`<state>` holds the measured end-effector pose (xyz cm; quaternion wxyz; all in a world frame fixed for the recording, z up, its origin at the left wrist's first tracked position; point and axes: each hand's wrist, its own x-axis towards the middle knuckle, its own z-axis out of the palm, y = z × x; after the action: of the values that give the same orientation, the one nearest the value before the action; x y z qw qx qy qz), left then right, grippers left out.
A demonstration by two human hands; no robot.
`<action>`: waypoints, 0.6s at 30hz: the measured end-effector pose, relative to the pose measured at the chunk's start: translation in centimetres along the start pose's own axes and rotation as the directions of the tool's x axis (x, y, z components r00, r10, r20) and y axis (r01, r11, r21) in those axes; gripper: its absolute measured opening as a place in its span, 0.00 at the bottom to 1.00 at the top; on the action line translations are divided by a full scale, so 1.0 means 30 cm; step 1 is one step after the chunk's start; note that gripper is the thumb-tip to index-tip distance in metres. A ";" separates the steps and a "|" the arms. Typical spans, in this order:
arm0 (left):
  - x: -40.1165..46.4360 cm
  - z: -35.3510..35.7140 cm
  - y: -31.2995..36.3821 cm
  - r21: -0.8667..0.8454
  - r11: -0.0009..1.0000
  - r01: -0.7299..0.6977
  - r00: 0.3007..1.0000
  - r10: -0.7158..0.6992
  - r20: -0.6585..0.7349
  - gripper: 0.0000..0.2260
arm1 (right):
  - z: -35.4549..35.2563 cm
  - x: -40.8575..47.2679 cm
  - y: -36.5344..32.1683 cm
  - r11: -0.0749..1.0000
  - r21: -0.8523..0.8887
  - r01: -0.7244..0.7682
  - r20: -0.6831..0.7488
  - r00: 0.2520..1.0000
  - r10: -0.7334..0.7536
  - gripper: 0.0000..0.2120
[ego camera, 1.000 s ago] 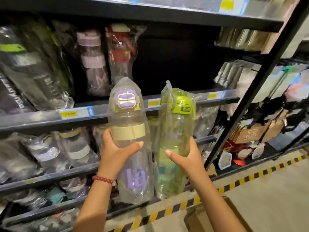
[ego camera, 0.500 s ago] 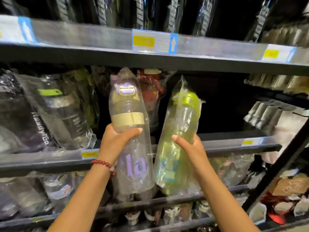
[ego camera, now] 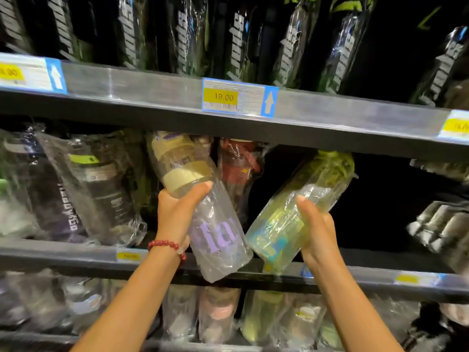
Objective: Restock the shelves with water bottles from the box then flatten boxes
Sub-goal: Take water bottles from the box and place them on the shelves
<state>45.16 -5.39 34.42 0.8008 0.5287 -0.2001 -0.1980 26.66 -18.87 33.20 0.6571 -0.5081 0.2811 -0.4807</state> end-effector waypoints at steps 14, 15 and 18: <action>-0.039 0.195 -0.098 -0.070 0.985 -0.156 0.965 0.137 -0.225 0.33 | -0.120 0.043 0.033 0.972 0.130 0.193 -0.194 0.967 -0.166 0.45; -0.038 0.195 -0.107 -0.069 0.985 -0.160 0.965 0.141 -0.220 0.32 | -0.125 0.044 0.038 0.974 0.117 0.194 -0.180 0.969 -0.171 0.45; -0.027 0.190 -0.116 -0.070 0.983 -0.171 0.963 0.151 -0.223 0.32 | -0.138 0.060 0.061 0.977 0.092 0.190 -0.157 0.972 -0.174 0.31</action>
<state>41.09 -10.59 33.16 0.8539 0.4932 -0.1448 -0.0818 24.42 -22.14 30.34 0.6137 -0.4587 0.2552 -0.5898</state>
